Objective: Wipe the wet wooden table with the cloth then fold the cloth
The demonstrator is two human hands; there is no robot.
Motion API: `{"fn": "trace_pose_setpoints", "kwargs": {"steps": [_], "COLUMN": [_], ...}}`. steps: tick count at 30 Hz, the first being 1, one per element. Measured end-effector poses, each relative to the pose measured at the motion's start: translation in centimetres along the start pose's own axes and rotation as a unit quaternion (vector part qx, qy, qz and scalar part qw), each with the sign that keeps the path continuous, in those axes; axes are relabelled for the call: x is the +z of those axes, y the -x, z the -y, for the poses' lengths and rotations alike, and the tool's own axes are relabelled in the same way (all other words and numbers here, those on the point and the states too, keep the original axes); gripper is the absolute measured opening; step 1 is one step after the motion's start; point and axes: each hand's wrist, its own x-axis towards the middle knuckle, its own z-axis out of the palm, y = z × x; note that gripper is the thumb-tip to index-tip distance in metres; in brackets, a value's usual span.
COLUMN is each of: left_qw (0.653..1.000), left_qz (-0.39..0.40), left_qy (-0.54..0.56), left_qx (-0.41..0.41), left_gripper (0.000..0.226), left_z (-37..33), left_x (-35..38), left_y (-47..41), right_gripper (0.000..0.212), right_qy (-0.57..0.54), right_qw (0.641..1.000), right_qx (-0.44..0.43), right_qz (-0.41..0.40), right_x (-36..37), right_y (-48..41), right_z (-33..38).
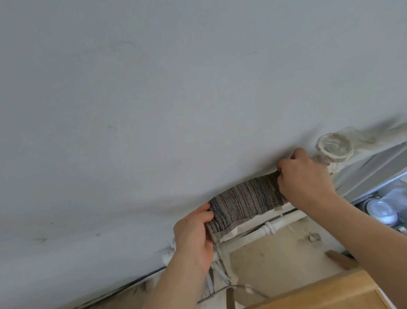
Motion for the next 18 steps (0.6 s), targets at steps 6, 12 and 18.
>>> {"fn": "trace_pose_setpoints", "kwargs": {"steps": [6,12,18], "left_qw": [0.998,0.903,0.676], "left_qz": [-0.038,-0.08,-0.027], "left_qy": [-0.048,-0.371,-0.562], "left_qx": [-0.006,0.202,0.476], "left_gripper": [0.019,0.006,0.016], "left_z": [-0.2,0.2,1.6], "left_x": [0.9,-0.6,-0.8], "left_y": [-1.5,-1.2,1.0], "right_gripper": [0.023,0.009,0.048], "right_qy": [0.078,-0.009,0.007], "right_qw": [0.996,0.984,0.975], "right_qx": [0.001,-0.139,-0.22], "right_qz": [0.031,-0.114,-0.016], "right_x": [-0.8,0.7,2.5], "right_y": [0.1,1.2,2.6], "right_z": [0.2,-0.8,-0.7]}}
